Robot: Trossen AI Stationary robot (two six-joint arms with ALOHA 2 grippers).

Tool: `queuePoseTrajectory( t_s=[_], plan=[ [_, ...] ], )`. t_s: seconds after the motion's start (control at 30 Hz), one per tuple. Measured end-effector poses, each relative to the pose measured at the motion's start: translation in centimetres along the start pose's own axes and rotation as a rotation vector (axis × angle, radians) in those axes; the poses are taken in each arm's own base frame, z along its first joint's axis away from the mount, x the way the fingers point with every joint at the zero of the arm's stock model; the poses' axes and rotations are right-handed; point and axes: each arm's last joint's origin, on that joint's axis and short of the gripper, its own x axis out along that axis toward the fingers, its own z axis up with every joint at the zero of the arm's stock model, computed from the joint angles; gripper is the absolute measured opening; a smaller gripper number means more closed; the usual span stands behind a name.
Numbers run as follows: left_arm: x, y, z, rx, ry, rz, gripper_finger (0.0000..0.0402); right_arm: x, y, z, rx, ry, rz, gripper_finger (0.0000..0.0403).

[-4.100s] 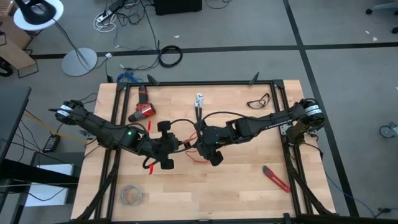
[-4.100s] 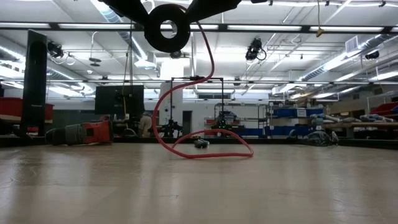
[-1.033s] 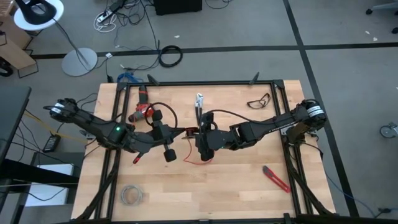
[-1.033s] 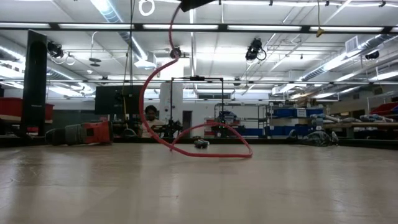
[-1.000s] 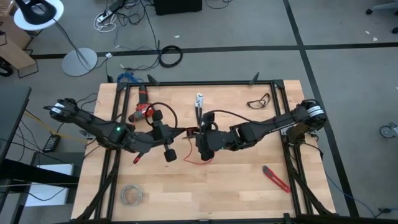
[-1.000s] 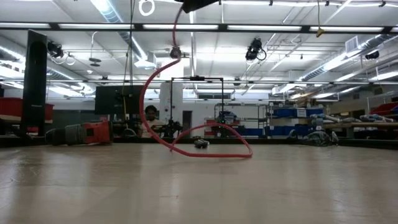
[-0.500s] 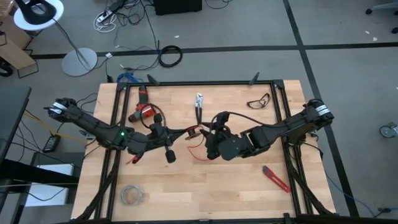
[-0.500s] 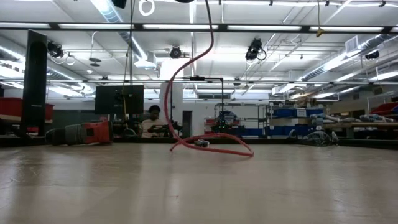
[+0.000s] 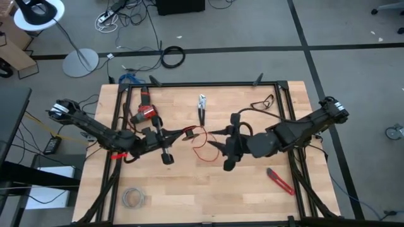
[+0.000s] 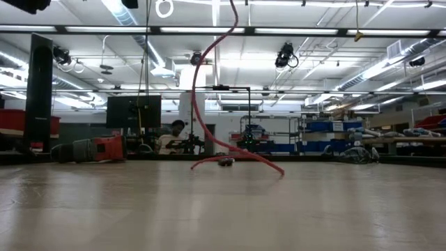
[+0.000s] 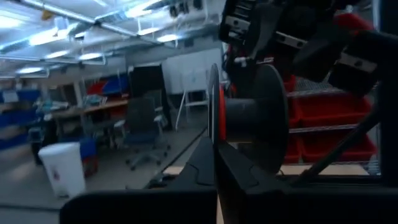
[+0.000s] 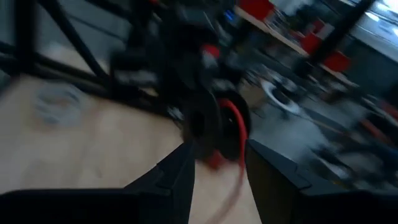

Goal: Coil cords
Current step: Coil the red wire onto the black spool

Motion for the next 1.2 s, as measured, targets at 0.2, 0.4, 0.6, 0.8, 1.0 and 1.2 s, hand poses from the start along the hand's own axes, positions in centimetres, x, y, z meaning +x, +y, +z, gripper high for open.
queuePoseTrajectory(
  t_s=[0.2, 0.4, 0.6, 0.8, 1.0, 1.2],
  plan=[
    [-0.8, 0.5, 0.4, 0.010, -0.161, -0.046, 0.0000, 1.3, -1.1, 0.5, 0.024, -0.105, 0.084, 0.0137],
    [-1.2, 0.5, 0.2, 0.054, -0.302, -0.107, 0.0000, 2.1, -2.1, 1.0, 0.062, -0.218, 0.164, 0.0137],
    [-1.1, 0.6, -0.2, 0.059, -0.425, -0.163, 0.0000, 2.4, -2.9, 1.4, 0.055, -0.293, 0.168, 0.0126],
    [-0.4, 0.8, -1.1, 0.052, -0.448, -0.204, 0.0000, 2.8, -3.5, 1.4, 0.058, -0.313, 0.174, 0.0117],
    [0.7, 1.1, -0.8, 0.054, -0.477, -0.204, 0.0000, 3.7, -2.7, 1.1, 0.049, -0.310, 0.201, 0.0117],
    [1.0, 1.4, -0.6, 0.037, -0.501, -0.237, 0.0000, 4.1, -3.0, 1.1, 0.042, -0.319, 0.167, 0.0116]
  ],
)
